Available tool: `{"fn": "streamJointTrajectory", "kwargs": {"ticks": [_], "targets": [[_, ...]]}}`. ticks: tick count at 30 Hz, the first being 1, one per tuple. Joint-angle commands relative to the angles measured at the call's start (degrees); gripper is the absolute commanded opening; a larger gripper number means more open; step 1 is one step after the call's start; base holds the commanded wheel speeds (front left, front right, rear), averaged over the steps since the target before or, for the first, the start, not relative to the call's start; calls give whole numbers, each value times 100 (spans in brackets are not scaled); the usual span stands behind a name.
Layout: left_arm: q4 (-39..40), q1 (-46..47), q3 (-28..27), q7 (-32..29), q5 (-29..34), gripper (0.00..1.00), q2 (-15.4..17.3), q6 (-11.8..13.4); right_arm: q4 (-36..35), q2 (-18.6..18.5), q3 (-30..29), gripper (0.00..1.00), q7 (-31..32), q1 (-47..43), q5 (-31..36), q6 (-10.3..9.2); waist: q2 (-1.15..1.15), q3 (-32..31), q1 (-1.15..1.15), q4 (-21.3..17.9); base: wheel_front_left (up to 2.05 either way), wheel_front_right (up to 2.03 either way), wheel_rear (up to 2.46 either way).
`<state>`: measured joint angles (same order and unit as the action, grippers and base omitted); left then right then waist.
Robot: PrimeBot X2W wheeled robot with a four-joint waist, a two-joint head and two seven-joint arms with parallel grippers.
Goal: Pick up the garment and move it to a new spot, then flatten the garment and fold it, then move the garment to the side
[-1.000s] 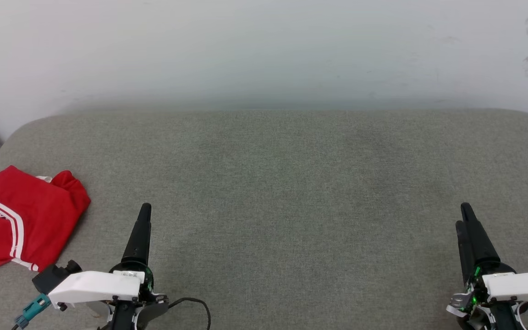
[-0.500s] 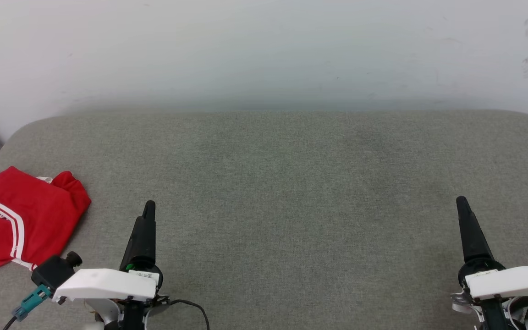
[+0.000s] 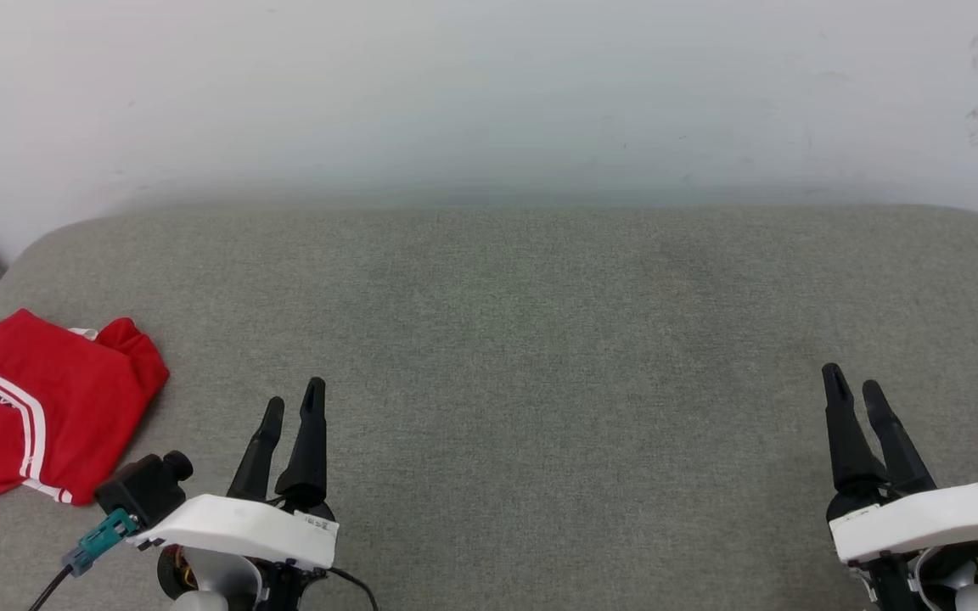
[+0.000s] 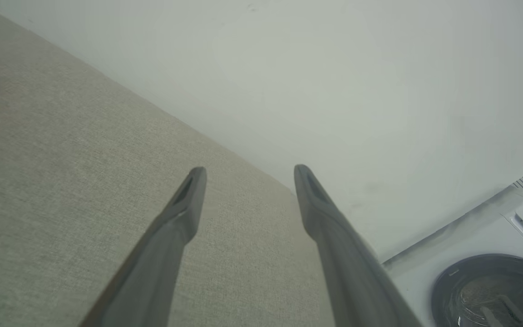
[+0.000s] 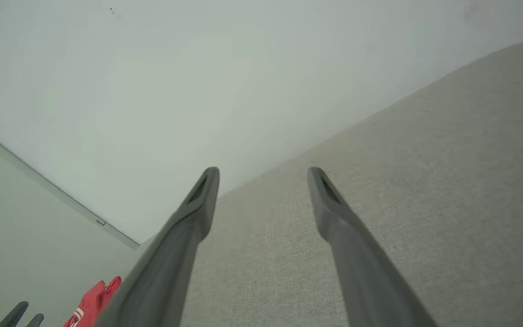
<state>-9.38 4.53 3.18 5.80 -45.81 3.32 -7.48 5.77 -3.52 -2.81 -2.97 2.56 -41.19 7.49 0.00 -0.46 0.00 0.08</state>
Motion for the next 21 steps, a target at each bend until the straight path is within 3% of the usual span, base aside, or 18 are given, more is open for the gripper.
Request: {"fn": "streamJointTrajectory", "kwargs": {"ticks": [1, 7, 21], "targets": [[56, 102, 21, 58, 247, 100, 59, -2, -104, -29, 15, 100, -6, 34, 251, 0, 0, -1, 0, 1, 0, 0, 0], [45, 92, 117, 187, 1110, 100, 105, 36, -201, -43, 20, 100, 63, 15, 1093, 0, 0, -14, 0, -10, 0, 0, 0], [-15, 92, 268, 398, 2185, 100, 167, 131, -354, 20, -19, 100, 112, -44, 2234, 0, 0, -38, 0, -24, 0, 0, 0]]}}
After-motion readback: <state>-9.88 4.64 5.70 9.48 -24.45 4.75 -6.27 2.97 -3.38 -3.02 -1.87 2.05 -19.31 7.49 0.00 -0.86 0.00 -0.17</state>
